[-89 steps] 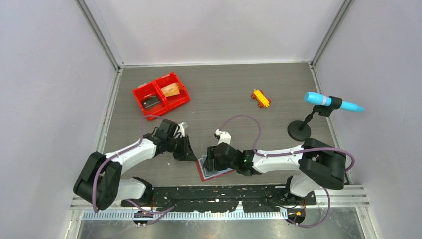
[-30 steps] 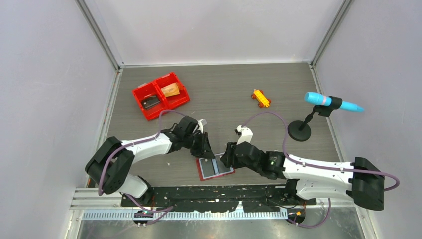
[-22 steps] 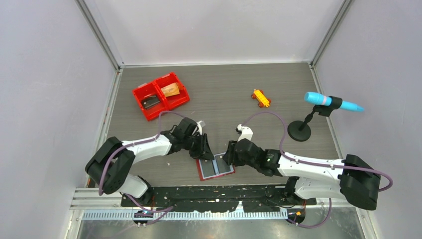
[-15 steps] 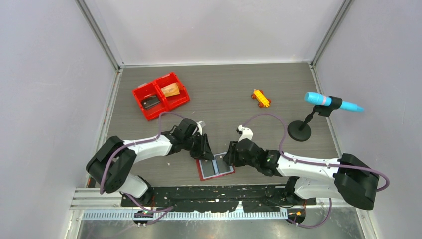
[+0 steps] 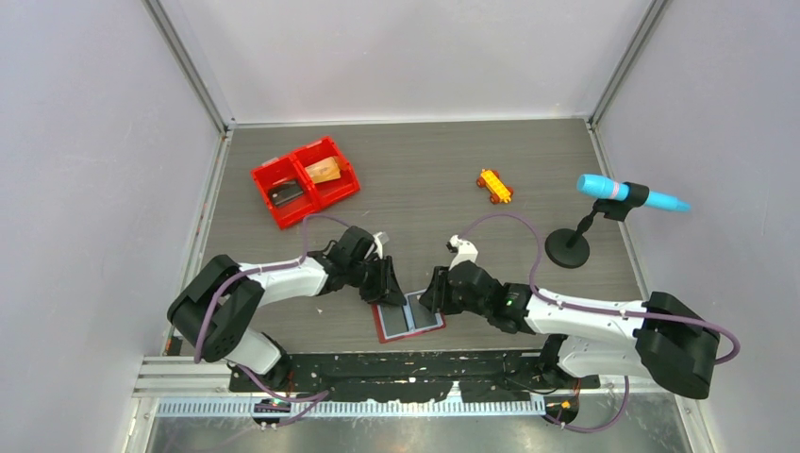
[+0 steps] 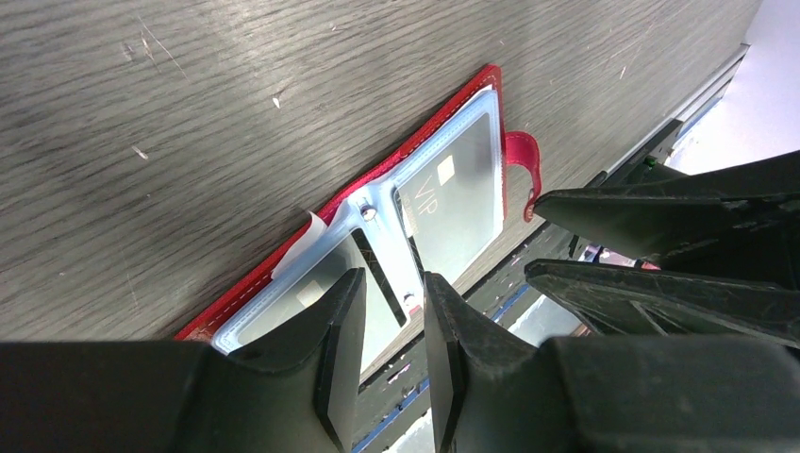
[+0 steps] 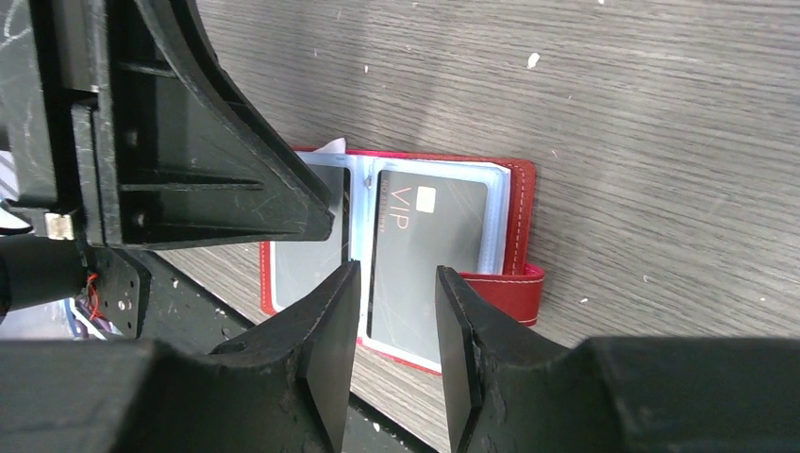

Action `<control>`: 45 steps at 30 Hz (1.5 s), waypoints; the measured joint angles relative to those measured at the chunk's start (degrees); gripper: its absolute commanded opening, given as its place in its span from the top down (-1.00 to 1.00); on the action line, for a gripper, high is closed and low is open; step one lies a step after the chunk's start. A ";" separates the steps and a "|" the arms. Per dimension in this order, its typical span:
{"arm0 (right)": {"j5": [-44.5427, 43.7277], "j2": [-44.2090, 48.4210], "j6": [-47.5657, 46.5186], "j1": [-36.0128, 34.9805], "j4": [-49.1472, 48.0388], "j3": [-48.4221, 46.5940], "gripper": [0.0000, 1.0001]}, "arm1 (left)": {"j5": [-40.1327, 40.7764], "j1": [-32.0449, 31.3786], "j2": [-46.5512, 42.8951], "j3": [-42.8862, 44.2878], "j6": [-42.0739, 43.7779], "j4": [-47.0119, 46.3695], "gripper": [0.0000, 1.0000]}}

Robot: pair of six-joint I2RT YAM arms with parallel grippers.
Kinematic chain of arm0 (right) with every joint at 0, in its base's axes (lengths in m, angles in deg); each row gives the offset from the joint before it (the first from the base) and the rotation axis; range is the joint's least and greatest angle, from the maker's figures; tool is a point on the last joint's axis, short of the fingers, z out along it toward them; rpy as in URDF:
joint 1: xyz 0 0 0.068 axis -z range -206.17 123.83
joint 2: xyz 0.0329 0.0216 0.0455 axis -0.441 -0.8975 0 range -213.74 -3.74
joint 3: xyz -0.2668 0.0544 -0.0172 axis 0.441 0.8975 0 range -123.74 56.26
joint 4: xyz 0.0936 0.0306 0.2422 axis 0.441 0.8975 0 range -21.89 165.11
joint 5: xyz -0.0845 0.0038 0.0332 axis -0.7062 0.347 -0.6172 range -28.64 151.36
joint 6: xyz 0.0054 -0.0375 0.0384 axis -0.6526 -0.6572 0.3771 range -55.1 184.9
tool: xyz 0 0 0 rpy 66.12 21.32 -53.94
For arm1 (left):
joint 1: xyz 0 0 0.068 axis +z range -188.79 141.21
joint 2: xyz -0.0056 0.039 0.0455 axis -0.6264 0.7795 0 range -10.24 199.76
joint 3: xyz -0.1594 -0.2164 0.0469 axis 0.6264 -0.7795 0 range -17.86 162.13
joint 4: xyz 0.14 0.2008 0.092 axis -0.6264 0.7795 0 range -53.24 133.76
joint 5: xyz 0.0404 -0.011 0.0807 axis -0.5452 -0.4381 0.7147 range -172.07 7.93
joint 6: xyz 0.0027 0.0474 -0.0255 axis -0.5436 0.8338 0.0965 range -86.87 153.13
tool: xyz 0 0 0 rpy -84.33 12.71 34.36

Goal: Take the credit cards out of the card holder
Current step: Remove the credit card from the card holder.

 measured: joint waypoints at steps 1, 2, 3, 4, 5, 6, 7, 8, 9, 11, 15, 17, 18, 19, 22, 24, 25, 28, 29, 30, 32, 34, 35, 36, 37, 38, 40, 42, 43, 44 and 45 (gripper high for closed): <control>0.07 0.09 -0.02 0.00 0.13 -0.26 0.15 | 0.02 0.00 0.00 -0.02 0.00 -0.04 0.38; 0.11 0.09 -0.02 0.00 0.17 -0.50 0.15 | 0.02 0.00 0.00 -0.07 0.00 -0.13 0.37; 0.31 0.09 -0.02 -0.02 0.20 -0.76 0.15 | 0.02 0.00 0.00 -0.09 0.00 -0.20 0.37; 0.39 0.07 -0.02 -0.02 0.20 -1.03 0.15 | 0.02 0.00 0.00 -0.17 0.00 -0.26 0.38; 0.55 -0.11 0.00 -0.02 0.24 -1.29 0.15 | 0.02 0.00 0.00 -0.24 -0.02 -0.28 0.37; 0.61 -0.42 0.00 -0.04 0.17 -1.53 0.14 | 0.02 0.00 0.00 -0.28 -0.02 -0.31 0.37; 0.79 -0.85 0.00 -0.04 0.09 -1.68 0.14 | 0.02 0.00 0.00 -0.37 -0.02 -0.33 0.37; 0.94 -1.40 0.02 -0.04 0.07 -1.79 0.14 | 0.02 0.00 0.00 -0.42 -0.02 -0.31 0.37; 0.98 -1.84 0.02 -0.09 -0.02 -1.79 0.14 | 0.02 0.00 0.00 -0.46 -0.04 -0.33 0.37; 1.20 -2.91 0.04 -0.15 -0.02 -1.79 0.12 | 0.02 0.00 0.00 -0.55 -0.04 -0.33 0.37; 1.31 -4.20 0.13 -0.15 0.00 -1.79 0.10 | 0.02 0.00 0.00 -0.61 -0.07 -0.35 0.38; 1.07 -4.66 0.13 -0.15 0.37 -1.92 0.10 | 0.02 0.00 0.00 -0.61 -0.09 -0.35 0.38; 0.87 -4.85 0.15 -0.15 0.76 -2.01 0.11 | 0.02 0.00 0.00 -0.61 -0.09 -0.35 0.37; 0.70 -5.01 0.15 -0.15 1.03 -2.08 0.11 | 0.00 0.00 0.00 -0.61 -0.11 -0.35 0.38; 0.24 -5.09 0.15 -0.15 1.81 -2.08 0.13 | 0.02 0.00 0.00 -0.61 -0.17 -0.35 0.38; 0.15 -5.09 0.17 -0.15 1.92 -2.08 0.14 | 0.02 0.00 0.00 -0.61 -0.24 -0.35 0.37; 0.13 -5.09 0.20 -0.15 1.95 -2.08 0.14 | 0.00 0.00 0.00 -0.61 -0.26 -0.35 0.37; 0.17 -5.57 0.22 -0.15 1.64 -2.08 0.15 | 0.02 0.00 0.00 -0.61 -0.39 -0.35 0.37; 0.20 -5.88 0.22 -0.15 1.46 -2.05 0.15 | 0.00 0.00 0.00 -0.61 -0.44 -0.35 0.37; 0.22 -6.23 0.24 -0.15 1.36 -2.05 0.16 | 0.02 0.00 -0.02 -0.61 -0.55 -0.35 0.37; 0.26 -6.75 0.28 -0.15 1.20 -2.05 0.16 | 0.00 0.00 -0.04 -0.61 -0.92 -0.35 0.37; 0.24 -6.97 0.44 -0.15 1.22 -1.95 0.16 | 0.00 0.00 -0.26 -0.61 -1.22 -0.35 0.37; 0.22 -6.97 0.46 -0.15 1.20 -1.88 0.16 | 0.02 -0.02 -0.46 -0.61 -1.31 -0.35 0.37; 0.11 -6.97 0.48 -0.15 1.20 -1.86 0.16 | 0.00 -0.02 -0.70 -0.61 -1.33 -0.35 0.37; 0.02 -6.97 0.48 -0.15 1.25 -1.86 0.15 | 0.00 -0.02 -1.03 -0.61 -1.36 -0.35 0.36; -0.13 -6.95 0.48 -0.15 1.29 -1.86 0.16 | 0.02 -0.07 -1.27 -0.61 -1.36 -0.35 0.36; -0.42 -6.93 0.46 -0.15 1.62 -1.86 0.16 | 0.00 -0.13 -1.73 -0.61 -1.40 -0.35 0.36; -0.61 -6.93 0.46 -0.15 2.03 -1.86 0.16 | 0.02 -0.24 -1.97 -0.61 -1.46 -0.35 0.36; -0.70 -6.93 0.46 -0.15 2.19 -1.86 0.16 | 0.02 -0.37 -2.05 -0.61 -1.53 -0.35 0.36; -0.72 -6.93 0.46 -0.15 2.23 -1.86 0.15 | 0.02 -0.48 -2.05 -0.61 -1.55 -0.37 0.36; -0.79 -6.93 0.46 -0.15 2.27 -1.86 0.16 | 0.02 -0.61 -2.05 -0.61 -1.57 -0.35 0.36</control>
